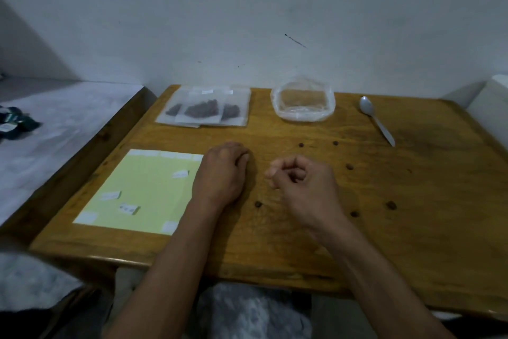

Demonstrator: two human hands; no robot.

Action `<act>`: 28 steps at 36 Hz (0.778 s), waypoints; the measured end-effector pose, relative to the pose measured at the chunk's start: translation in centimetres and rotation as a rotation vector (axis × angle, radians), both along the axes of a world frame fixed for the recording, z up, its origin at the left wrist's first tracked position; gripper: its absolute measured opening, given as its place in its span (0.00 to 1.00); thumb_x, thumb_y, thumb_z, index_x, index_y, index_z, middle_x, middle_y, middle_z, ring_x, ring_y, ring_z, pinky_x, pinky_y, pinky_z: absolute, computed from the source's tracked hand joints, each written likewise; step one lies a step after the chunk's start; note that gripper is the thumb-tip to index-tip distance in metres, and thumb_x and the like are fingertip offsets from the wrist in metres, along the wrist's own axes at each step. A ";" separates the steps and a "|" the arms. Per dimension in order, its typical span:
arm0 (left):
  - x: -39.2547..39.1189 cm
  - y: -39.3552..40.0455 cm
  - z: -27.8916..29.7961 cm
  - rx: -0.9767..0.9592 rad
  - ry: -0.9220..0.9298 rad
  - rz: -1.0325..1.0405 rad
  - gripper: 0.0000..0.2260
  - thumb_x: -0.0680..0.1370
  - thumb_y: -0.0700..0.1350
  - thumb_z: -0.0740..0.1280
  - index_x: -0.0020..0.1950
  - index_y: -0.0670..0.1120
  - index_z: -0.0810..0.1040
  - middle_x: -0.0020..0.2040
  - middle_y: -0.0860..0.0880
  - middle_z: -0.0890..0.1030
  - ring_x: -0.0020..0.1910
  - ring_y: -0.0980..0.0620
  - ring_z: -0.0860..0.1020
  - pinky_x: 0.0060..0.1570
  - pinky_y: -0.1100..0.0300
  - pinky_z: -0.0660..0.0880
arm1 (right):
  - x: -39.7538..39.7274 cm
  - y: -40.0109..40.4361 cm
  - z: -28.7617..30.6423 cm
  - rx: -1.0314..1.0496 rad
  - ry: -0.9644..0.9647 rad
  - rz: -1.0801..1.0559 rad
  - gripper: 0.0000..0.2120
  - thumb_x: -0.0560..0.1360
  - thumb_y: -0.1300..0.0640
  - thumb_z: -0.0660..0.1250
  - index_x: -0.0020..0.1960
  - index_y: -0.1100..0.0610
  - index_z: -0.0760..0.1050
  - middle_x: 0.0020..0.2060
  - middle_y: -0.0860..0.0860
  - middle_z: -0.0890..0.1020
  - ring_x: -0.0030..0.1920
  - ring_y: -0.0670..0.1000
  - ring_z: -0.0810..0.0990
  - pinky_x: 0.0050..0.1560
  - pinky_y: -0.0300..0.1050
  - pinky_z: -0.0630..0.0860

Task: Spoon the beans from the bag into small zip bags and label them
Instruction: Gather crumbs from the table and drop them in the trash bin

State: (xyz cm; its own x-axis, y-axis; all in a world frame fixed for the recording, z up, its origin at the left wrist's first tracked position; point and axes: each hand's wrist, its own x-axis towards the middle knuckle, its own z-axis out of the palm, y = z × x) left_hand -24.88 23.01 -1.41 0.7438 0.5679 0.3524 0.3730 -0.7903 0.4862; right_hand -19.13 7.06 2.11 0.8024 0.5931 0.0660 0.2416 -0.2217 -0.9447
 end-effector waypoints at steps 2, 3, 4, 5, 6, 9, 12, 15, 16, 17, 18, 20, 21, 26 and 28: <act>0.1 0.2 -0.1 -0.005 -0.003 0.000 0.11 0.81 0.44 0.64 0.59 0.46 0.83 0.58 0.49 0.83 0.57 0.47 0.78 0.60 0.53 0.73 | -0.2 -0.6 0.0 0.007 0.067 0.020 0.05 0.76 0.59 0.71 0.49 0.50 0.80 0.38 0.46 0.86 0.40 0.42 0.84 0.42 0.40 0.81; 0.2 0.3 -0.2 -0.007 -0.003 -0.001 0.10 0.81 0.44 0.64 0.58 0.46 0.83 0.58 0.49 0.83 0.57 0.47 0.79 0.60 0.51 0.74 | -0.2 -0.8 -0.1 -0.062 -0.025 0.037 0.05 0.77 0.59 0.71 0.50 0.49 0.81 0.39 0.44 0.85 0.41 0.41 0.83 0.43 0.39 0.81; 0.2 0.3 -0.2 -0.011 -0.003 -0.002 0.10 0.81 0.45 0.64 0.58 0.46 0.83 0.58 0.49 0.83 0.57 0.47 0.79 0.60 0.51 0.75 | -0.3 -1.0 -0.1 -0.149 -0.143 0.065 0.05 0.77 0.57 0.71 0.51 0.48 0.81 0.40 0.41 0.83 0.42 0.39 0.81 0.44 0.33 0.79; 0.2 0.3 -0.2 -0.013 -0.002 -0.002 0.10 0.81 0.45 0.64 0.59 0.46 0.82 0.58 0.49 0.83 0.57 0.47 0.79 0.60 0.50 0.75 | -0.6 -1.1 -0.1 -0.230 -0.250 0.107 0.05 0.77 0.55 0.70 0.52 0.47 0.82 0.40 0.38 0.80 0.42 0.36 0.79 0.43 0.29 0.76; 0.2 0.3 -0.2 -0.015 0.000 -0.001 0.11 0.81 0.44 0.64 0.59 0.46 0.82 0.59 0.49 0.83 0.58 0.47 0.78 0.61 0.50 0.74 | -0.9 -1.1 0.0 -0.285 -0.325 0.154 0.06 0.78 0.54 0.70 0.53 0.46 0.82 0.40 0.36 0.78 0.42 0.34 0.76 0.41 0.26 0.73; 0.1 0.2 -0.1 -0.015 0.002 -0.002 0.11 0.81 0.44 0.64 0.60 0.46 0.82 0.60 0.49 0.83 0.58 0.47 0.78 0.62 0.52 0.73 | -1.4 -0.8 -0.3 -0.369 -0.492 0.278 0.06 0.78 0.55 0.69 0.53 0.51 0.84 0.44 0.42 0.82 0.40 0.37 0.75 0.44 0.29 0.73; 0.1 0.2 0.0 -0.019 -0.005 -0.005 0.11 0.81 0.44 0.64 0.59 0.46 0.82 0.59 0.49 0.83 0.58 0.48 0.78 0.62 0.54 0.73 | -1.6 -0.1 -0.5 -0.442 -0.572 0.326 0.09 0.80 0.54 0.67 0.53 0.55 0.84 0.48 0.50 0.81 0.47 0.47 0.77 0.51 0.47 0.76; 0.1 0.2 -0.1 -0.031 -0.009 -0.001 0.10 0.81 0.44 0.64 0.59 0.46 0.82 0.59 0.49 0.83 0.58 0.48 0.79 0.61 0.52 0.74 | -1.6 0.0 -0.1 -0.507 -0.557 0.349 0.10 0.81 0.52 0.64 0.55 0.52 0.83 0.49 0.47 0.76 0.49 0.46 0.74 0.46 0.43 0.71; 0.1 0.2 -0.1 -0.037 -0.008 0.000 0.10 0.81 0.44 0.64 0.59 0.46 0.82 0.59 0.49 0.83 0.58 0.48 0.78 0.61 0.52 0.74 | -1.6 0.0 0.0 -0.509 -0.550 0.347 0.09 0.81 0.51 0.64 0.55 0.51 0.82 0.49 0.46 0.76 0.48 0.45 0.73 0.44 0.41 0.69; 0.1 0.2 0.0 -0.042 -0.006 0.001 0.11 0.81 0.44 0.64 0.59 0.46 0.82 0.59 0.49 0.83 0.58 0.48 0.78 0.61 0.51 0.74 | -1.7 0.0 0.1 -0.507 -0.544 0.339 0.08 0.81 0.52 0.65 0.54 0.50 0.81 0.48 0.45 0.76 0.48 0.44 0.73 0.44 0.40 0.68; 0.1 0.2 0.0 -0.047 -0.003 0.001 0.11 0.81 0.44 0.64 0.60 0.46 0.82 0.60 0.49 0.83 0.59 0.48 0.78 0.61 0.51 0.74 | -1.7 -0.1 0.2 -0.492 -0.526 0.329 0.06 0.80 0.52 0.65 0.52 0.49 0.81 0.48 0.44 0.76 0.47 0.43 0.73 0.44 0.38 0.69; 0.1 0.2 0.0 -0.051 0.008 -0.002 0.11 0.81 0.44 0.63 0.61 0.47 0.82 0.61 0.50 0.82 0.60 0.48 0.78 0.63 0.50 0.73 | -1.5 -0.5 0.3 -0.417 -0.411 0.293 0.03 0.79 0.52 0.68 0.48 0.47 0.80 0.44 0.40 0.78 0.45 0.40 0.76 0.43 0.34 0.71; 0.1 0.2 0.1 -0.050 0.015 -0.002 0.11 0.82 0.45 0.63 0.61 0.47 0.81 0.61 0.50 0.82 0.60 0.48 0.77 0.63 0.50 0.73 | -1.3 -0.9 0.3 -0.351 -0.309 0.255 0.02 0.78 0.52 0.69 0.47 0.47 0.80 0.43 0.41 0.80 0.44 0.40 0.78 0.43 0.33 0.72; 0.2 -0.1 0.3 -0.041 0.038 0.001 0.11 0.82 0.44 0.64 0.62 0.47 0.81 0.61 0.50 0.82 0.60 0.50 0.77 0.64 0.52 0.72 | 0.8 -3.3 0.7 0.249 0.662 -0.004 0.06 0.77 0.63 0.68 0.53 0.61 0.81 0.46 0.57 0.86 0.43 0.49 0.84 0.41 0.39 0.79; 0.4 -0.1 0.3 -0.039 0.055 0.000 0.11 0.82 0.44 0.63 0.61 0.47 0.81 0.60 0.50 0.82 0.59 0.50 0.78 0.62 0.52 0.74 | 1.7 -3.8 0.7 0.375 0.875 -0.082 0.09 0.79 0.65 0.64 0.57 0.64 0.78 0.47 0.59 0.85 0.42 0.50 0.83 0.41 0.40 0.79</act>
State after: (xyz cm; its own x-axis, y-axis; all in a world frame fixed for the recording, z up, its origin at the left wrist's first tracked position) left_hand -24.50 22.94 -1.08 0.7615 0.5804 0.2885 0.4001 -0.7711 0.4953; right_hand -17.46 3.30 2.86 0.6957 0.5948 -0.4028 -0.5871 0.1478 -0.7959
